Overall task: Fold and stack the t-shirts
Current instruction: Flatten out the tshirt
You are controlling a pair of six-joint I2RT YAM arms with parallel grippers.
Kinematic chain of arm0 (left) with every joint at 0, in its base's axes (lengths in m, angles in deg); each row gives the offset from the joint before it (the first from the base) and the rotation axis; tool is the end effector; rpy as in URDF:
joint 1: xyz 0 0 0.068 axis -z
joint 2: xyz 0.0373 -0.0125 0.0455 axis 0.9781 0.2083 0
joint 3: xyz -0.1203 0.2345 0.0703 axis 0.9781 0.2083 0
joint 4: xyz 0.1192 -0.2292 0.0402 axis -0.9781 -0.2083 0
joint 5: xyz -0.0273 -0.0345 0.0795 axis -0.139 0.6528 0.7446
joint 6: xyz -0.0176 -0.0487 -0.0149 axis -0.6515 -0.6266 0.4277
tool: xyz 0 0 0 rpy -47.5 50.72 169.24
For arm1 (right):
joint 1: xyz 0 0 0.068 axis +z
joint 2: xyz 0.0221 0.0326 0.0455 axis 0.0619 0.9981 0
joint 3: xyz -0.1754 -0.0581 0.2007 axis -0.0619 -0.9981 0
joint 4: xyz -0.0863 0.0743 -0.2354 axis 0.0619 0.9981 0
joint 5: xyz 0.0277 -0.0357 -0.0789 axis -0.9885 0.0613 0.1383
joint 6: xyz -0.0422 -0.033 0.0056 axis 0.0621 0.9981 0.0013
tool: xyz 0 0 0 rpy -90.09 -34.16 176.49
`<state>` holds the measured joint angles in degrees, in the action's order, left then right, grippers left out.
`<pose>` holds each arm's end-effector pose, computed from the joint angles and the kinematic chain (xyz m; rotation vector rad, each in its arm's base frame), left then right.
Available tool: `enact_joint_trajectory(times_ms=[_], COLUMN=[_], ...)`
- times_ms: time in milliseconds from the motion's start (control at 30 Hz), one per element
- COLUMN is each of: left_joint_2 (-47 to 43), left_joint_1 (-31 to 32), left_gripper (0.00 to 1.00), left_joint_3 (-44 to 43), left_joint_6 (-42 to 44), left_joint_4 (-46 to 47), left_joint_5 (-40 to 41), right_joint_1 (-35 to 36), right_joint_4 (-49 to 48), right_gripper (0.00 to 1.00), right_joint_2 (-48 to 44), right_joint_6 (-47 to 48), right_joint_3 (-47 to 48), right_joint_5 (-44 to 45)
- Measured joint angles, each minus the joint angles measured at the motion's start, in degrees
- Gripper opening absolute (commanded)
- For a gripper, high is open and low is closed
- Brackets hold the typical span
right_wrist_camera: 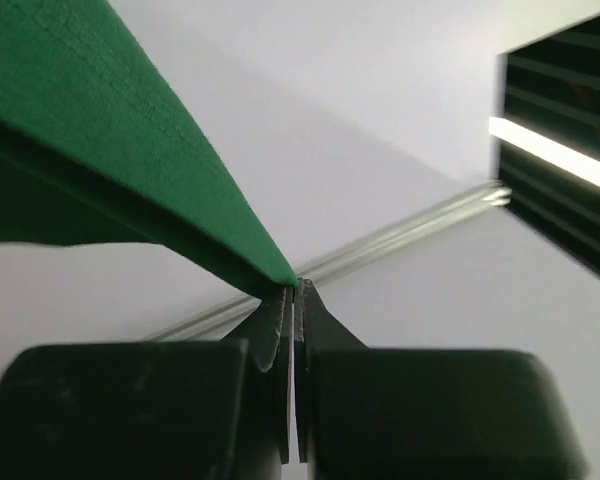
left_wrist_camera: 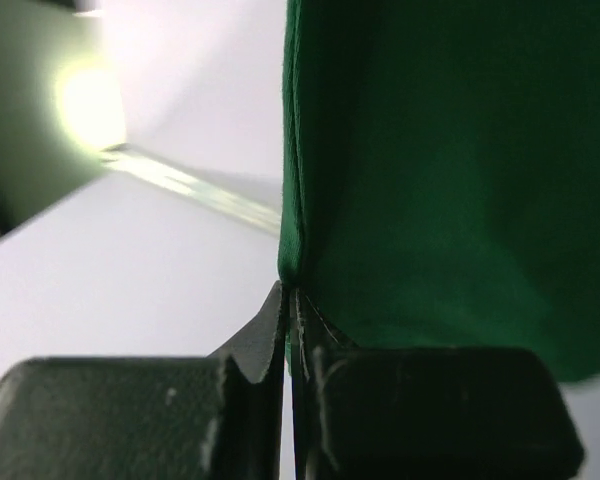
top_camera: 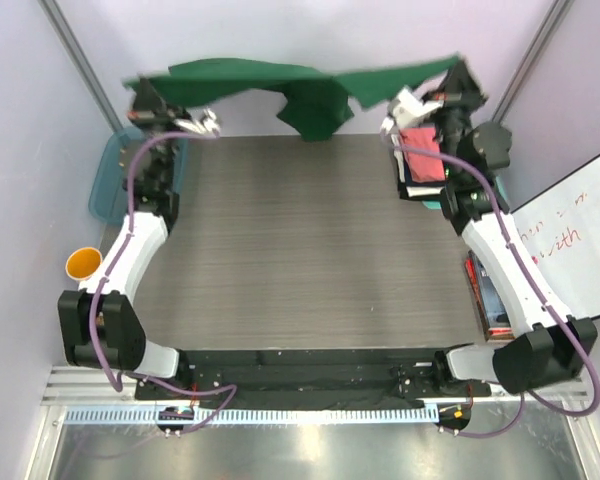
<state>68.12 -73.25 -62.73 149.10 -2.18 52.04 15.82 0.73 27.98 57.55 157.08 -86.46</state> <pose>0.3315 -0.0263 0.4542 0.7067 0.7761 1.2732 0.2908 0.0610 0.5047 -0.7846 0.7849 -1.1581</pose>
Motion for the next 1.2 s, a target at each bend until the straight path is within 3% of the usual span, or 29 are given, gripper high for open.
enact_joint_trajectory(times_ms=[200,300,500,600,933,1200], left_joint_2=[-5.53,-10.05,-24.79,-28.87,-34.95,-36.09], left_joint_1=[-0.35,0.85,9.66,10.38,10.25,10.25], left_gripper=[0.00,0.00,0.00,0.00,0.00,0.00], left_joint_3=[32.92,40.44,37.44,37.33,41.18,37.88], left_joint_6=[5.70,7.30,2.75,-1.18,-4.26,-3.52], left_joint_4=[-5.90,-16.04,-33.31,-39.74,-63.60,-81.29], left_joint_5=[-6.73,-9.60,-7.23,-5.51,-4.44,-5.66], right_joint_1=[0.52,0.66,0.74,0.74,0.74,0.74], right_joint_4=[15.37,26.36,41.22,45.33,62.82,66.10], right_gripper=[0.01,0.01,0.01,0.01,0.01,0.01], right_joint_2=[-11.15,-16.55,-21.24,-22.25,-19.89,-18.62], right_joint_6=[-2.36,-2.56,-5.81,-6.93,-6.93,-5.97], right_joint_3=[-25.14,-32.81,-31.76,-31.65,-29.86,-29.44], right_joint_5=[-3.34,-5.57,-7.93,-8.48,-11.06,-11.78])
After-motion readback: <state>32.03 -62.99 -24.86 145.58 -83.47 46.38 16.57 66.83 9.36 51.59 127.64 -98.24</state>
